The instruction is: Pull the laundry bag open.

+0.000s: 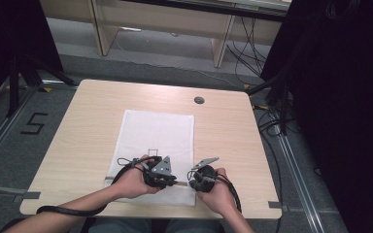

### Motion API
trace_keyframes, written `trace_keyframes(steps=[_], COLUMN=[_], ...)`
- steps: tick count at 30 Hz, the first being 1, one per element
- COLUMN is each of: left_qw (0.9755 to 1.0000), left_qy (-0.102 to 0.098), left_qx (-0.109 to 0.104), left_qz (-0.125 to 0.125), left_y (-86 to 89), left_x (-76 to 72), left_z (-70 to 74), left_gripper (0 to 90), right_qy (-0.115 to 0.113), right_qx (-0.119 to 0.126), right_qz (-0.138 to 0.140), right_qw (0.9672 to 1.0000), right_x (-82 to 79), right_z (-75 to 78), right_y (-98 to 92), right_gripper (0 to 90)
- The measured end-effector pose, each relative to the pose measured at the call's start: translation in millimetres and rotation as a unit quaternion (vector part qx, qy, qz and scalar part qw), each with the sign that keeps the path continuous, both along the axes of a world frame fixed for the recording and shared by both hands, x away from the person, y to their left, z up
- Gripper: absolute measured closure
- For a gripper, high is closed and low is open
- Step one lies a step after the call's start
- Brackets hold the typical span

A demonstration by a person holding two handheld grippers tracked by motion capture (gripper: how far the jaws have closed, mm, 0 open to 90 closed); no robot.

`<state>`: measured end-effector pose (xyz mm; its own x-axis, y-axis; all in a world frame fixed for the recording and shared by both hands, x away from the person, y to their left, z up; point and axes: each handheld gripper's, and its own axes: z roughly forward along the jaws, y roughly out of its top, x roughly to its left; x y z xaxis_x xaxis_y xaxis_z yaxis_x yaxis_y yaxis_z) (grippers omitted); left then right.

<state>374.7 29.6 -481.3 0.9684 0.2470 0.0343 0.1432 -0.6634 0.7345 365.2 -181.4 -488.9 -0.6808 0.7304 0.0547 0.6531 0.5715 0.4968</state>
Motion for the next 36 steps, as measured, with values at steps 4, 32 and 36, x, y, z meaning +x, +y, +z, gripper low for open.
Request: trace_keyframes(steps=[4,32,36], left_qw=[1.0,1.0,1.0], left_qy=[0.002,-0.001,0.002], left_qx=[0.001,0.001,-0.002], left_qz=[0.0,0.004,0.006], left_y=[1.3,8.1,10.3], left_x=[-0.2,-1.4,-1.8], left_z=[-0.1,1.4,1.1], left_gripper=[81.9,81.9,81.9], right_qy=[-0.001,0.0,0.0], right_qx=[0.0,0.0,0.0], right_qz=[0.002,0.0,0.0], right_qw=[1.0,1.0,1.0], right_x=[0.0,-0.1,-0.2], right_z=[-0.1,0.0,0.0], right_y=[-0.2,0.0,0.0], right_gripper=[90.0,90.0,90.0])
